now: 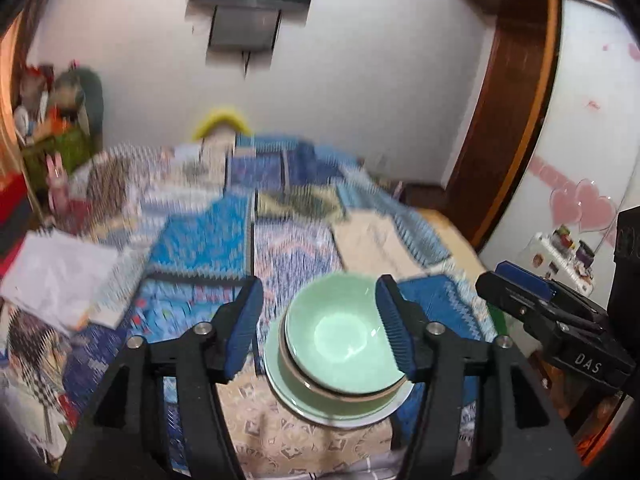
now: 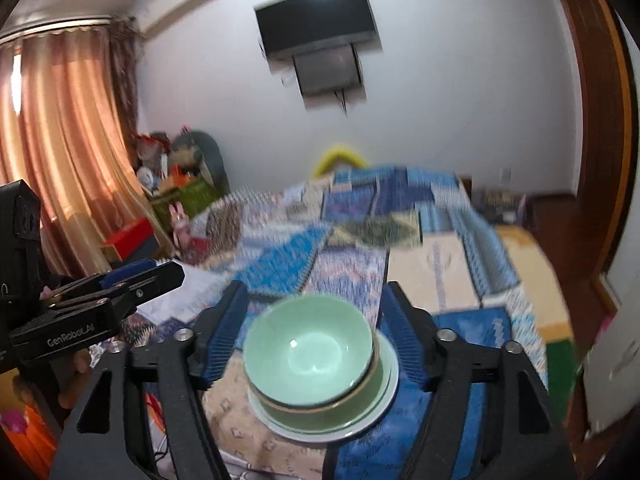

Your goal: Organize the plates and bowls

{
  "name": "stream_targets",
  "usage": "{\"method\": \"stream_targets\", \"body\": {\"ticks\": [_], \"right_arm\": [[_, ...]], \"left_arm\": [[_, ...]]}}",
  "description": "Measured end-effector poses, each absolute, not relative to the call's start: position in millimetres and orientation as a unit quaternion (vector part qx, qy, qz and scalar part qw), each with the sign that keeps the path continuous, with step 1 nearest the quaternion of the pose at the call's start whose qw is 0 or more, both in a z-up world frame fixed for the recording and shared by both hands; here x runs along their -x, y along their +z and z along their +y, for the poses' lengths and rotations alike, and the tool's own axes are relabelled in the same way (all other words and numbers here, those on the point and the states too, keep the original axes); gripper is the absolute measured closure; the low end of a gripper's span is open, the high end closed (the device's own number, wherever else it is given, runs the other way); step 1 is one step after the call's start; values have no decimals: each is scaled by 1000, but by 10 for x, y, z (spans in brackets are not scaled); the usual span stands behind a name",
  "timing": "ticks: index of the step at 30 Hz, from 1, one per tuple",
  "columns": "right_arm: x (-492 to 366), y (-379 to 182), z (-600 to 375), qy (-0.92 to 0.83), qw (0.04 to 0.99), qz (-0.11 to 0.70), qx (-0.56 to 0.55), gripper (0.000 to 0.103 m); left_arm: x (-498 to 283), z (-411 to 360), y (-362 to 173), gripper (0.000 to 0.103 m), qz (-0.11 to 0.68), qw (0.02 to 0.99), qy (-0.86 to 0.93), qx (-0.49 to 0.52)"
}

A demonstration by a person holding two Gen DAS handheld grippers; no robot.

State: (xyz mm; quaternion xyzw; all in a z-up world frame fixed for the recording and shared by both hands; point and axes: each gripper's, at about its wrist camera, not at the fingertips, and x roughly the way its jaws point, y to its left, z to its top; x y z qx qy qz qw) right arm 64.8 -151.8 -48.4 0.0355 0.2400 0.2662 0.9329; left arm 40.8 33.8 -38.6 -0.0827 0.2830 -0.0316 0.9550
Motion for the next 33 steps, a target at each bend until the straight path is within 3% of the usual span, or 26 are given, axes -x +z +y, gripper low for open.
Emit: {"method": "stream_targets", "body": {"ticks": [4, 8, 12, 16, 33], "right_arm": [[-398, -268, -1555, 268, 945, 187, -28, 22], [-269, -180, -1565, 270, 949, 160, -25, 18], [-211, -162, -1562, 273, 950, 148, -30, 6], [-178, -180, -1553, 273, 951, 139, -32, 0], [-114, -223, -1563, 273, 951, 139, -41, 0]], "left_arm": [[-89, 261, -113, 24, 215, 974, -26, 63], [145, 227, 34, 11, 172, 983, -19, 56], [312, 209, 93, 2, 138, 989, -10, 46], [445, 187, 101, 0, 114, 993, -2, 36], [527, 150, 5, 0, 109, 994, -6, 30]]}}
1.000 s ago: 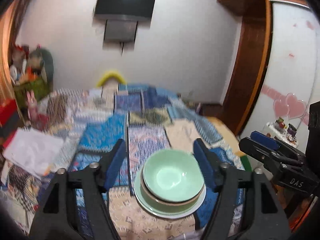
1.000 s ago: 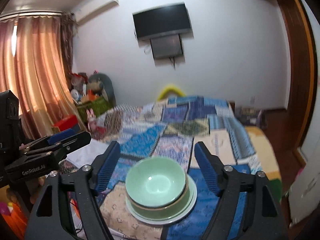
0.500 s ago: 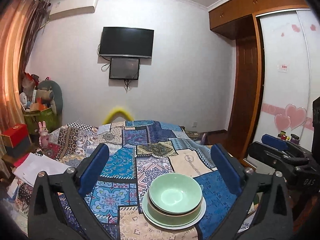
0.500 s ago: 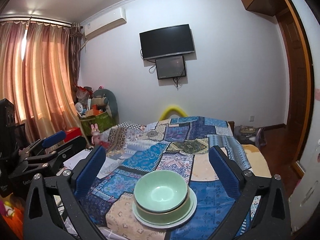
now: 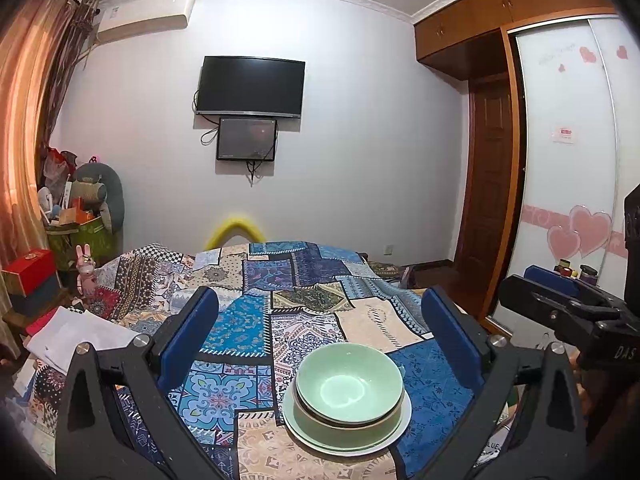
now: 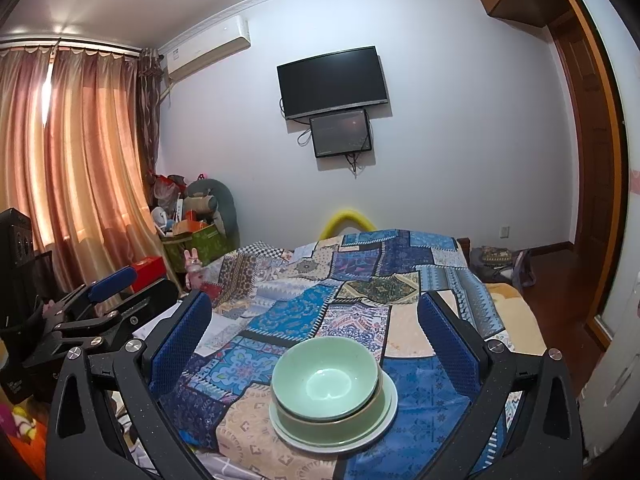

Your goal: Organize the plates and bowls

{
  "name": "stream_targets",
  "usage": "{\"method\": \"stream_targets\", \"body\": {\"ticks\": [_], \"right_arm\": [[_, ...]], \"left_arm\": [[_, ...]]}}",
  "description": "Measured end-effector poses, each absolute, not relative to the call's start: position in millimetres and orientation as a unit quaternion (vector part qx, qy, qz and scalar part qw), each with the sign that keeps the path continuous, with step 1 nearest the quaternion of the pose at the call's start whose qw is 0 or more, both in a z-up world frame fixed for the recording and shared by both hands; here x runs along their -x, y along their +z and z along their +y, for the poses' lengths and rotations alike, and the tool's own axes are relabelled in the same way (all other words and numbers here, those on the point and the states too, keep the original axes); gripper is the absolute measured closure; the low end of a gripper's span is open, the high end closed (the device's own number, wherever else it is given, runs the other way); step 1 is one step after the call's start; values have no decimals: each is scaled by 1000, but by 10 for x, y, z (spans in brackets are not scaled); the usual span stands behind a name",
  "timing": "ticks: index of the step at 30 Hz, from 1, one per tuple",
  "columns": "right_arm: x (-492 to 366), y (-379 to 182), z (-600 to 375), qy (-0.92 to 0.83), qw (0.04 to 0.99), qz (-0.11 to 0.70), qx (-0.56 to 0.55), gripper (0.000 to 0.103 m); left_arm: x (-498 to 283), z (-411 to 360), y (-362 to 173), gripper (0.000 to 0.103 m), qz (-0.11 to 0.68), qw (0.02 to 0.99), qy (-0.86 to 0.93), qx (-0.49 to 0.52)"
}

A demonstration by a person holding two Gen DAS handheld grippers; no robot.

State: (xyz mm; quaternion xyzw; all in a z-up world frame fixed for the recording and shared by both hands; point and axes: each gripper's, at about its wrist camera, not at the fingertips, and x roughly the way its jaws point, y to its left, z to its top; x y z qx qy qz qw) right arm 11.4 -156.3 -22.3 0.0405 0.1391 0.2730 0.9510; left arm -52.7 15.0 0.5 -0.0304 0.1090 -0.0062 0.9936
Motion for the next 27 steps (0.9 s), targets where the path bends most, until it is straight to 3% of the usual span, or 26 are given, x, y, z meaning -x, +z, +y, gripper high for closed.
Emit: {"method": "stream_targets", "body": {"ticks": [27], "right_arm": [[-136, -219, -1531, 281, 948, 148, -33, 0]], "left_arm": [[459, 188, -50, 0, 119, 992, -11, 38]]}}
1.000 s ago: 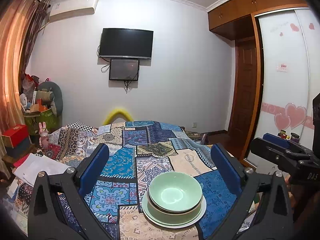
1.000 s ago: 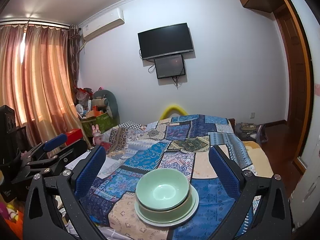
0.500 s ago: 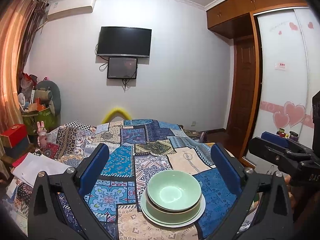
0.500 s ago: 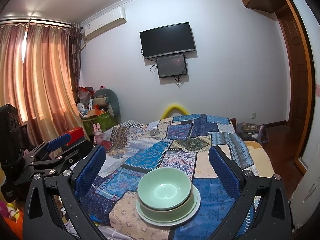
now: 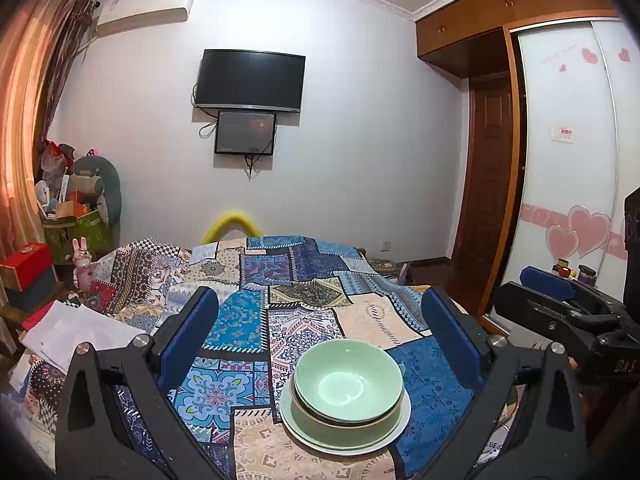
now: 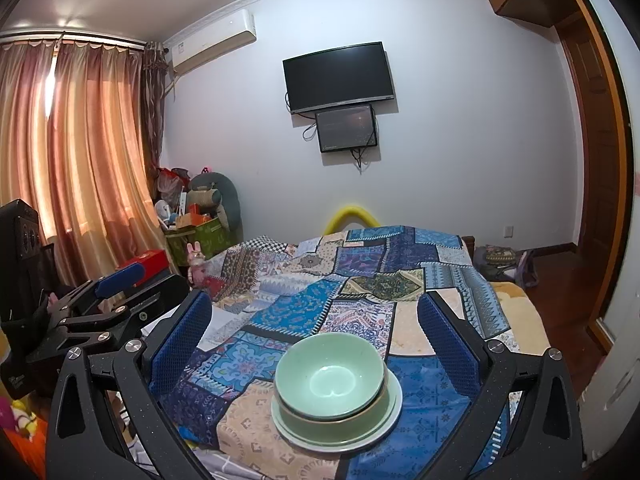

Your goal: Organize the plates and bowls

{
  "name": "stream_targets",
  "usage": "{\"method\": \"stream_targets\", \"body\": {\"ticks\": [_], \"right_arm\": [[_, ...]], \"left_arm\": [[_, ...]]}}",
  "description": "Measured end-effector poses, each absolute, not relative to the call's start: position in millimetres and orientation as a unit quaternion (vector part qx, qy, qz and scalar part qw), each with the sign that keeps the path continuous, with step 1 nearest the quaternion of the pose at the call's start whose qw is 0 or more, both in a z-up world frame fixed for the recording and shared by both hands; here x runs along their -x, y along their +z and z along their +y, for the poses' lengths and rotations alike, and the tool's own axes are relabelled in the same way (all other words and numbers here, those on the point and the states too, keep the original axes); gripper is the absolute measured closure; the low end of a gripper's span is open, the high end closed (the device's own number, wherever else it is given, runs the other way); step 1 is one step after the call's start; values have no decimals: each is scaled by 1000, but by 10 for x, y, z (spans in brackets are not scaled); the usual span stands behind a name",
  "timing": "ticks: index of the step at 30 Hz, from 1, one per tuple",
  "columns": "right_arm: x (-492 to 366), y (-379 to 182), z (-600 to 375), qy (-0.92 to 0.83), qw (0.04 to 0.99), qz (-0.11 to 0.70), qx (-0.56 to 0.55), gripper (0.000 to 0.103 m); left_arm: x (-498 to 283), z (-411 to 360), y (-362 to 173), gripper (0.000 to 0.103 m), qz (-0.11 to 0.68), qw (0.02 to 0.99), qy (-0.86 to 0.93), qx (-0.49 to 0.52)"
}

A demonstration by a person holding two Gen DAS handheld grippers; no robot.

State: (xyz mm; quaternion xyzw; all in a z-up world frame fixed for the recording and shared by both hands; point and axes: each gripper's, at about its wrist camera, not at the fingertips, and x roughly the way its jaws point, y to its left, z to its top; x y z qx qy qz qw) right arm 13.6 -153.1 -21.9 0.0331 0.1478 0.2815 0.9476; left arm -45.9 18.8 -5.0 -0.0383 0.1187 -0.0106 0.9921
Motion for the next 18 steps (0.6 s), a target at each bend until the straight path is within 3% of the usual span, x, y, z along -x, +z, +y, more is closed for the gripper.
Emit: {"method": "stream_targets", "body": {"ticks": [18], "right_arm": [[-162, -229, -1528, 281, 947, 151, -31, 0]], "left_arm": [[372, 213, -86, 0, 130, 990, -17, 49]]}}
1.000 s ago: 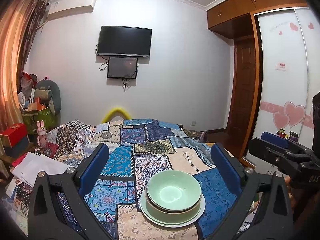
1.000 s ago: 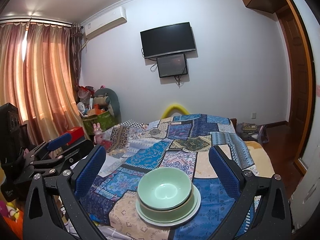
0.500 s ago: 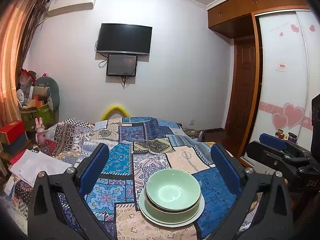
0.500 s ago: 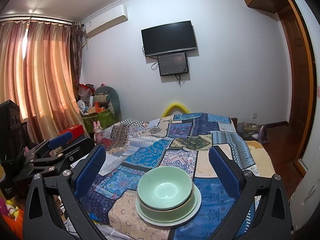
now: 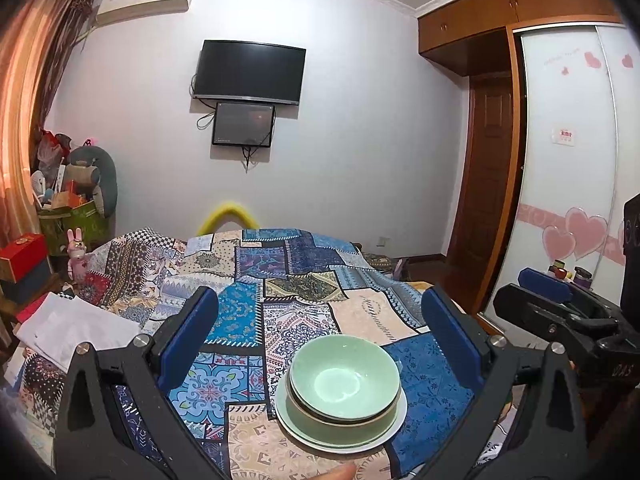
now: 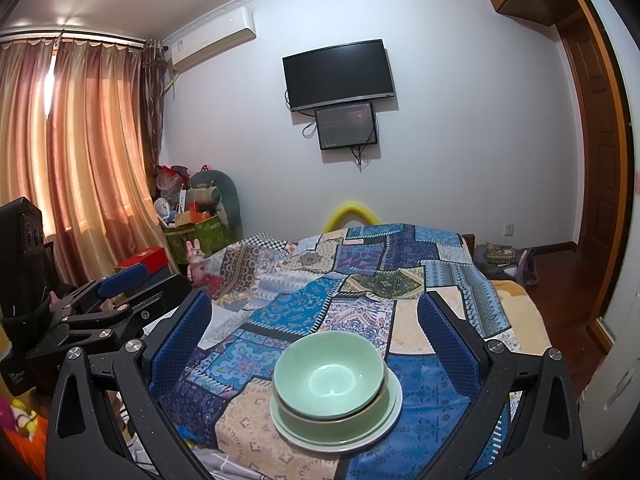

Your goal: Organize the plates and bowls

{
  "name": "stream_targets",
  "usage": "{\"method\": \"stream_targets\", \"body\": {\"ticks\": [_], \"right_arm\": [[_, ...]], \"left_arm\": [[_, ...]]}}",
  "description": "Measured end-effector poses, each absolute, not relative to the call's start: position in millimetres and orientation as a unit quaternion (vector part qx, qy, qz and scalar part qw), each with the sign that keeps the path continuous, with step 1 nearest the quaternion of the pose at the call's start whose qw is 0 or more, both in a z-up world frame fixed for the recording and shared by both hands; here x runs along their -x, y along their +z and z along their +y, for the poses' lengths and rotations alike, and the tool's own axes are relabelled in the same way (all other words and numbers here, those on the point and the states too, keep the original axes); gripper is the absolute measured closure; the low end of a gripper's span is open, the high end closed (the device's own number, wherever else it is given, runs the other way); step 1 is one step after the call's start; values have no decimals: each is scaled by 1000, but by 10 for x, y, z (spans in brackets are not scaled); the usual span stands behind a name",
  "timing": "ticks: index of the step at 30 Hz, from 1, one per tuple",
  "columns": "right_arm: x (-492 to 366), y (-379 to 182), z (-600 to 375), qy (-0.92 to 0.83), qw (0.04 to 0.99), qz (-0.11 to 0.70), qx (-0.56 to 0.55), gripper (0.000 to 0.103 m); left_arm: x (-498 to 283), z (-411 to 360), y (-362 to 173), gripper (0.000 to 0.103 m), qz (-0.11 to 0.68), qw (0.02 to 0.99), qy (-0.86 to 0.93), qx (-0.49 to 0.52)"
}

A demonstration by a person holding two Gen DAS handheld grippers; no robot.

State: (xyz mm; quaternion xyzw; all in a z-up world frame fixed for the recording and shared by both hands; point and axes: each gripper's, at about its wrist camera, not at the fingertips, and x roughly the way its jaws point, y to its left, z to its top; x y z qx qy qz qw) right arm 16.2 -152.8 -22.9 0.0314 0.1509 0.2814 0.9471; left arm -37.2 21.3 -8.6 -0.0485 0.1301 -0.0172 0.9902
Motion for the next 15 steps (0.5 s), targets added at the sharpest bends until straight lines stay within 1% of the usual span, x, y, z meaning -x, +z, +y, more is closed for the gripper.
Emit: {"method": "stream_targets", "body": {"ticks": [15], "right_arm": [[-185, -249, -1521, 282, 946, 156, -30, 0]], "left_arm": [[358, 212, -115, 0, 138, 989, -28, 47]]}}
